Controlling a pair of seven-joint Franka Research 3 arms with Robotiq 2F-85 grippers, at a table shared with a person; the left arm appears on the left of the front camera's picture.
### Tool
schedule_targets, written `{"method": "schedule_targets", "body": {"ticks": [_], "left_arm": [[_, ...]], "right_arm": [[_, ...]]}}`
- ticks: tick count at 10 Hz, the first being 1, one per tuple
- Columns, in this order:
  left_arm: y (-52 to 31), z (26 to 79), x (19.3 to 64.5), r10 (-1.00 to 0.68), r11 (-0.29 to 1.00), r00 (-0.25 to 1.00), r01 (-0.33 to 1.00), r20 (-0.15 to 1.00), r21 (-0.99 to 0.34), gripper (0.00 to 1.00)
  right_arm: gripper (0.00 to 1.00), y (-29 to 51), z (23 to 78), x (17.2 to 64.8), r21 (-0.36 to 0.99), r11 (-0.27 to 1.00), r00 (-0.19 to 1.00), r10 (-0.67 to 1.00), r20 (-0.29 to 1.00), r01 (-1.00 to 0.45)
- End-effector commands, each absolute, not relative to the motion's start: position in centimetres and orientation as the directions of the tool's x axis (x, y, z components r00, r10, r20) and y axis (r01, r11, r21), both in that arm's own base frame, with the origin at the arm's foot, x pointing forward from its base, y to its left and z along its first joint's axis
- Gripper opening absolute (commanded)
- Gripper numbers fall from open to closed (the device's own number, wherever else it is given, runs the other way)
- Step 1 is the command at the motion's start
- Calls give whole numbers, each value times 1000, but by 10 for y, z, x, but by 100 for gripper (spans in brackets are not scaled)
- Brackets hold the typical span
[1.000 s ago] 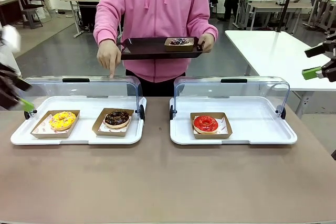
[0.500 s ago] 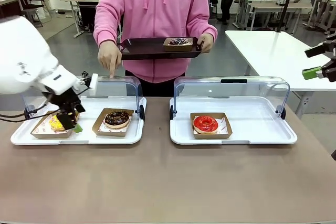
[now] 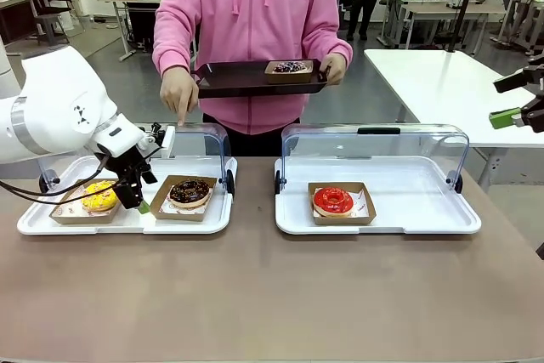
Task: Provide the desired donut to the person.
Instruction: Pick up and lift the Paper togo box containing the Donut pointed at by the person.
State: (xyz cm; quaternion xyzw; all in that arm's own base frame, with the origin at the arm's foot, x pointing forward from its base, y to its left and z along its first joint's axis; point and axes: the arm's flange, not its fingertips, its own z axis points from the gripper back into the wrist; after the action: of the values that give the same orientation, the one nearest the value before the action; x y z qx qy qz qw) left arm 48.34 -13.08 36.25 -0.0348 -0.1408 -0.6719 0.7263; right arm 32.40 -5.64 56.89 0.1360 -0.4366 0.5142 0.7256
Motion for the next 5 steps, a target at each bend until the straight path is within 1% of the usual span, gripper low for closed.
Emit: {"method": "schedule_targets", "body": {"ticks": [1,3,5], "left_arm": [[-127,363,484,-962,34,5,994,272,101,100],[-128,352,489,-974,10,-2,999,227,51,100],[-136,342,487,-974,-1,-10,999,225,41,100]], "right_arm": [[100,-57,568,325,-249,435,91,625,775,-865],[100,-57,568,325,-249,435,91,625,775,-865],[100,-57,568,325,-249,435,91,625,775,-865]]}}
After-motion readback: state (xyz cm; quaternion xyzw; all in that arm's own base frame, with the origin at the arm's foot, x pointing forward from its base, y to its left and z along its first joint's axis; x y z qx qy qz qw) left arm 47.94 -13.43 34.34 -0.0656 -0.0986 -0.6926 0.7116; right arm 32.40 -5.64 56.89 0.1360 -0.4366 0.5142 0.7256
